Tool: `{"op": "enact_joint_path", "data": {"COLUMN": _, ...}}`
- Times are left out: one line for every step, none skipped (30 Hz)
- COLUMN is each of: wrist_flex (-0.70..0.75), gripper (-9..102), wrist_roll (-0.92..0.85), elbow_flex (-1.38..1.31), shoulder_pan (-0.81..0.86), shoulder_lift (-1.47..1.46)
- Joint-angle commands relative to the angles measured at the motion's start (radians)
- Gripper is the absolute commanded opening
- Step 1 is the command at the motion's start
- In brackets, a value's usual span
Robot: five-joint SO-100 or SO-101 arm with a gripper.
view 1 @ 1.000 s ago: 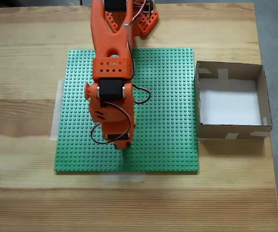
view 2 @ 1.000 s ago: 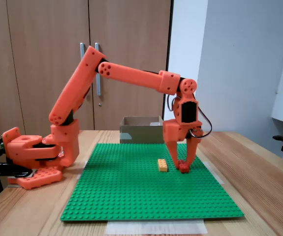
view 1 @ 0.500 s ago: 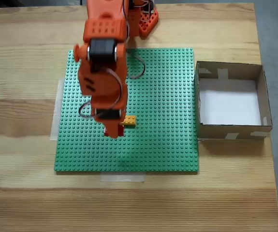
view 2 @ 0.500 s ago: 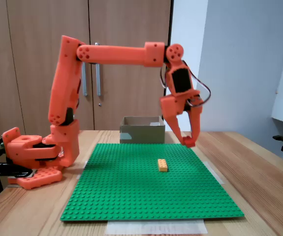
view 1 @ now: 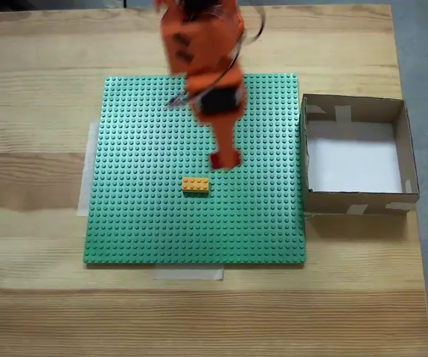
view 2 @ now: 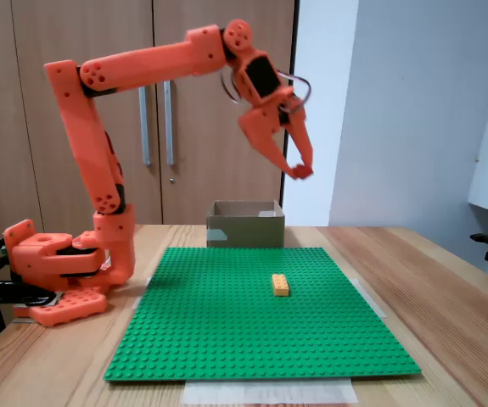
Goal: Pick the red lego block and put it in the box.
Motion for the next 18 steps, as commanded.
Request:
{"op": "enact_joint_path", "data": {"wrist_flex": 0.021, "gripper": -1, "wrist_roll": 0.006, "elbow_flex": -0.003, "shoulder_pan": -0.084, "shoulder_lift": 0.104}}
{"op": "enact_joint_path", "data": {"wrist_flex": 0.028, "gripper": -1, "wrist_roll": 0.006, "elbow_flex": -0.002, "shoulder_pan": -0.112, "shoulder_lift": 0.121}}
{"op": "enact_joint_path", "data": {"wrist_flex": 0.034, "gripper": -1, "wrist_roll": 0.009, "elbow_flex": -0.002, "shoulder_pan": -0.138, "shoulder_lift": 0.135}}
{"op": "enact_joint_path", "data": {"wrist_flex": 0.04, "gripper": -1, "wrist_roll": 0.015, "elbow_flex": -0.006, "shoulder_pan": -0.16, "shoulder_lift": 0.141}}
{"op": "enact_joint_path", "data": {"wrist_flex": 0.049, "gripper": -1, "wrist_roll": 0.025, "elbow_flex": -0.017, "shoulder_pan": -0.178, "shoulder_lift": 0.144}}
{"op": "enact_joint_path", "data": {"wrist_flex": 0.06, "gripper": -1, "wrist_roll": 0.031, "elbow_flex": -0.026, "shoulder_pan": -0.198, "shoulder_lift": 0.144}}
{"op": "enact_joint_path", "data": {"wrist_flex": 0.06, "gripper": -1, "wrist_roll": 0.041, "elbow_flex": -0.029, "shoulder_pan": -0.21, "shoulder_lift": 0.146}}
{"op": "enact_joint_path", "data": {"wrist_flex": 0.058, "gripper": -1, "wrist_roll": 0.051, "elbow_flex": -0.032, "shoulder_pan": -0.221, "shoulder_lift": 0.147}}
{"op": "enact_joint_path", "data": {"wrist_flex": 0.058, "gripper": -1, "wrist_roll": 0.051, "elbow_flex": -0.035, "shoulder_pan": -0.236, "shoulder_lift": 0.147}}
{"op": "enact_joint_path", "data": {"wrist_flex": 0.055, "gripper": -1, "wrist_roll": 0.049, "elbow_flex": -0.035, "shoulder_pan": -0.249, "shoulder_lift": 0.147}}
{"op": "enact_joint_path", "data": {"wrist_flex": 0.051, "gripper": -1, "wrist_roll": 0.052, "elbow_flex": -0.035, "shoulder_pan": -0.258, "shoulder_lift": 0.147}}
{"op": "enact_joint_path", "data": {"wrist_flex": 0.048, "gripper": -1, "wrist_roll": 0.051, "elbow_flex": -0.034, "shoulder_pan": -0.27, "shoulder_lift": 0.147}}
{"op": "enact_joint_path", "data": {"wrist_flex": 0.044, "gripper": -1, "wrist_roll": 0.048, "elbow_flex": -0.035, "shoulder_pan": -0.281, "shoulder_lift": 0.147}}
{"op": "enact_joint_path", "data": {"wrist_flex": 0.038, "gripper": -1, "wrist_roll": 0.048, "elbow_flex": -0.037, "shoulder_pan": -0.288, "shoulder_lift": 0.147}}
{"op": "enact_joint_path", "data": {"wrist_flex": 0.031, "gripper": -1, "wrist_roll": 0.046, "elbow_flex": -0.035, "shoulder_pan": -0.298, "shoulder_lift": 0.147}}
{"op": "enact_joint_path", "data": {"wrist_flex": 0.025, "gripper": -1, "wrist_roll": 0.043, "elbow_flex": -0.034, "shoulder_pan": -0.307, "shoulder_lift": 0.147}}
{"op": "enact_joint_path", "data": {"wrist_flex": 0.015, "gripper": -1, "wrist_roll": 0.043, "elbow_flex": -0.032, "shoulder_pan": -0.313, "shoulder_lift": 0.147}}
{"op": "enact_joint_path", "data": {"wrist_flex": 0.009, "gripper": -1, "wrist_roll": 0.044, "elbow_flex": -0.031, "shoulder_pan": -0.322, "shoulder_lift": 0.147}}
